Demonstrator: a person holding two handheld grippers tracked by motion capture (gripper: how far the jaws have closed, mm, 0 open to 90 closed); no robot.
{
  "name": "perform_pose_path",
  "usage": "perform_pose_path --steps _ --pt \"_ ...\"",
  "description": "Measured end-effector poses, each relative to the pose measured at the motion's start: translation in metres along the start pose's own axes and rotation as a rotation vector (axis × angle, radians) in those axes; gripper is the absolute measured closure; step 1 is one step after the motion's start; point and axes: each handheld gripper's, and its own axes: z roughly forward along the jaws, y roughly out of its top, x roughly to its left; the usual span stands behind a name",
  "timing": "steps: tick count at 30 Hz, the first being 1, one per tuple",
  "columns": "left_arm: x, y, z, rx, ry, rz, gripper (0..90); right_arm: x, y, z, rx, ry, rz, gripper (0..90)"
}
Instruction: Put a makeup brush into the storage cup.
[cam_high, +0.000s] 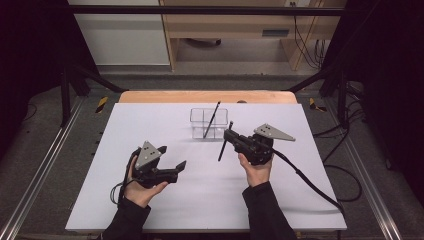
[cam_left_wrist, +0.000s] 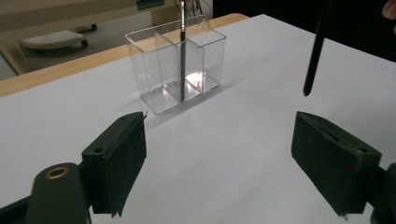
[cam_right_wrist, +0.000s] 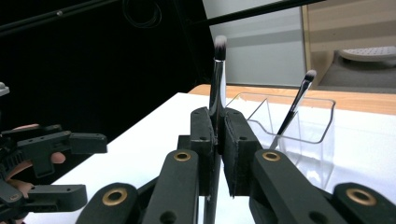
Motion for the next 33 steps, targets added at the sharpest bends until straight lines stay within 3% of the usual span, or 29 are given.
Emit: perform_pose_path --steps 15,33 --pt "0.025 -0.019 -0.008 0.028 0.058 -0.040 14.3 -0.007 0.015 0.014 0.003 -0.043 -0.051 84.0" --pt "0.039 -0.025 -0.020 0.023 0.062 -0.039 9.9 -0.012 0.036 0.045 0.003 -0.074 -0.088 83.9"
